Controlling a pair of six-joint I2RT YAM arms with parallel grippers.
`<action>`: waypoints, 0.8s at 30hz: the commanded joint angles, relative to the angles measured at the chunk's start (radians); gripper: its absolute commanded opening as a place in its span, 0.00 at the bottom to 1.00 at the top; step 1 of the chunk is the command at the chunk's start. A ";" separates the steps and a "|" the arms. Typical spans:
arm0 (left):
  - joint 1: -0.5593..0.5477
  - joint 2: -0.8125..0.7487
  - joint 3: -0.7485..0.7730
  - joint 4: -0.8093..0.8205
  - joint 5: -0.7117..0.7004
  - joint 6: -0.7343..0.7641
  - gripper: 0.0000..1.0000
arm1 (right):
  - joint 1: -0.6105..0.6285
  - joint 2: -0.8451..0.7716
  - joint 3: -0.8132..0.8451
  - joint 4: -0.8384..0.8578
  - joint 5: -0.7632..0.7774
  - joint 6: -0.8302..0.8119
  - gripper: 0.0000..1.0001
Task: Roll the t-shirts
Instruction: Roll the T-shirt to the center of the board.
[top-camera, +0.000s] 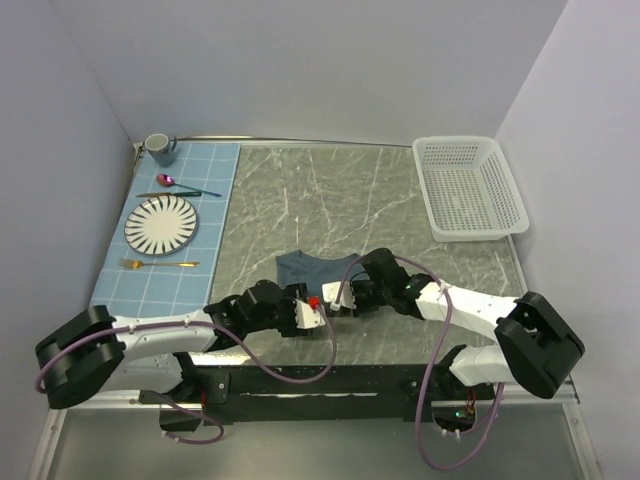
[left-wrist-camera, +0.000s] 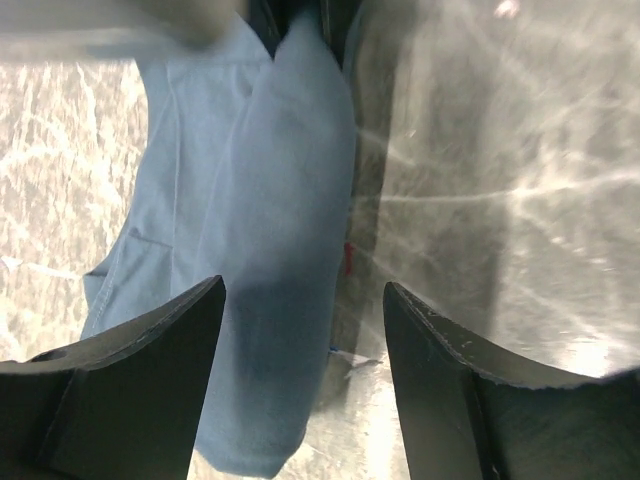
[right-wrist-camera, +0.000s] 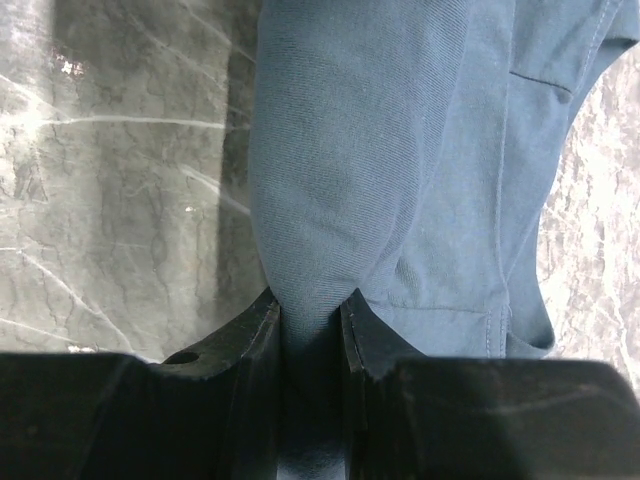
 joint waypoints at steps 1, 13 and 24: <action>-0.014 0.059 -0.005 0.117 -0.077 0.086 0.69 | -0.010 0.029 0.034 -0.078 -0.038 0.052 0.01; 0.004 0.136 0.072 -0.101 -0.053 0.108 0.05 | -0.042 0.061 0.100 -0.184 -0.100 0.088 0.01; 0.267 0.172 0.332 -0.645 0.387 0.108 0.01 | -0.166 0.323 0.376 -0.602 -0.330 0.055 0.01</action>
